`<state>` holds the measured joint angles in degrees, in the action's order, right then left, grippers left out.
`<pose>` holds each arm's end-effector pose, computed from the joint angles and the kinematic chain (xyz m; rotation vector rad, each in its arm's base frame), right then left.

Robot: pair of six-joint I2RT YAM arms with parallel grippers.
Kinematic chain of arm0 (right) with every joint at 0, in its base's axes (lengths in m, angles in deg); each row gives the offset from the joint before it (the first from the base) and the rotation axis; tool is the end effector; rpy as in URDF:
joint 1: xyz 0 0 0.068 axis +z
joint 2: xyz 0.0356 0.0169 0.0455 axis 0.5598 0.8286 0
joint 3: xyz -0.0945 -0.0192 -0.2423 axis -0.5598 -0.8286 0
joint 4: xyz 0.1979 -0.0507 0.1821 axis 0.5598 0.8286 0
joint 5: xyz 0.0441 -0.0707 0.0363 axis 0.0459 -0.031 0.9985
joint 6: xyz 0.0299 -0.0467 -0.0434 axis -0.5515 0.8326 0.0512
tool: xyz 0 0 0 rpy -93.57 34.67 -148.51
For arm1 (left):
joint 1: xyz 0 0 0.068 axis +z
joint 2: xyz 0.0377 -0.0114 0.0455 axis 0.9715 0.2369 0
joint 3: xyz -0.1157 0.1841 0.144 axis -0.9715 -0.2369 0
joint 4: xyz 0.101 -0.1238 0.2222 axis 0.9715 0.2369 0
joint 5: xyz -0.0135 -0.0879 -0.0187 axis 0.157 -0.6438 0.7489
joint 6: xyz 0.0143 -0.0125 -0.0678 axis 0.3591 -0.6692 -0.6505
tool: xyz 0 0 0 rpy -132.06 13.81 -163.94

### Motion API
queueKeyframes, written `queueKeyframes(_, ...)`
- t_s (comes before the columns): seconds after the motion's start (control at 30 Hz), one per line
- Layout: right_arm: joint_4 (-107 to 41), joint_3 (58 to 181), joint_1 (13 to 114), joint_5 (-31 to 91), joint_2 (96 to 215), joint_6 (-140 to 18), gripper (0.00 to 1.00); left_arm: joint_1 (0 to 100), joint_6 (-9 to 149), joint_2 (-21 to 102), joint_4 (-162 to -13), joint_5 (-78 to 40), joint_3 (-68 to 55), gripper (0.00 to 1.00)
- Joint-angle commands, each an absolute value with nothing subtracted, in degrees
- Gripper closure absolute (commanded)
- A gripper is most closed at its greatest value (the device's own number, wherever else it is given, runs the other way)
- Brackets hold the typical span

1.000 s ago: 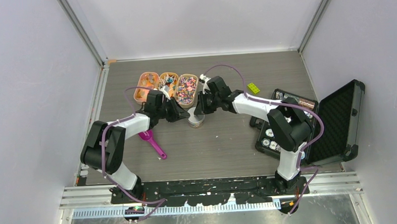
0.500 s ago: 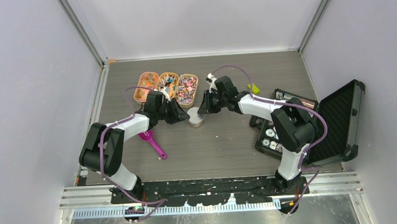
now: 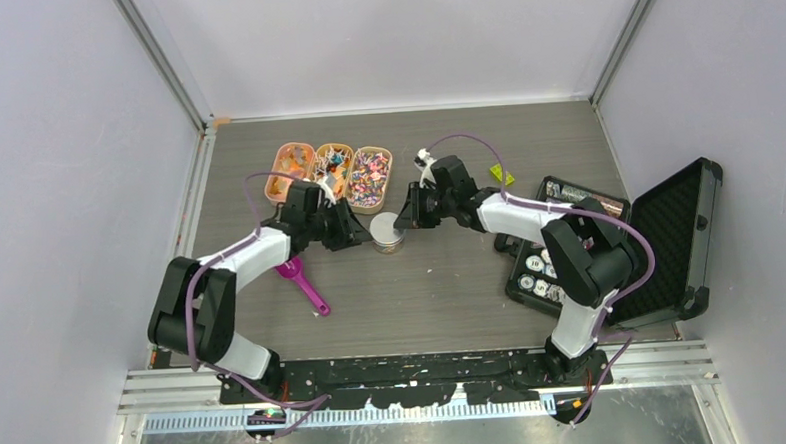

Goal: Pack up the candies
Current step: Close the box lid on the packing bottle, then reset both arms

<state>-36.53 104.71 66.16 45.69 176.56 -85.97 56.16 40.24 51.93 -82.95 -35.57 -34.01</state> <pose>0.3311 0.2347 0.1543 -0.2414 2.3835 1.0261 0.2998 -0.1355 0.1480 -0.2264 2.4848 -0.9964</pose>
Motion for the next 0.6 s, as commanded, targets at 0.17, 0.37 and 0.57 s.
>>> queueKeyframes(0.17, -18.4, 108.9, 66.0, 40.1, 165.0, -82.8, 0.7, 56.0, 48.4, 41.5, -65.7, -33.2, -23.1, 0.54)
queueKeyframes(0.37, -9.1, 109.0, 66.1, 35.1, 151.6, -81.6, 0.37, 56.0, 53.9, 31.3, -54.1, -29.3, -15.9, 0.42)
queueKeyframes(0.57, 1.0, 110.1, 66.1, 26.4, 137.5, -79.3, 0.25, 55.9, 56.7, 19.5, -46.4, -24.5, -12.1, 0.01)
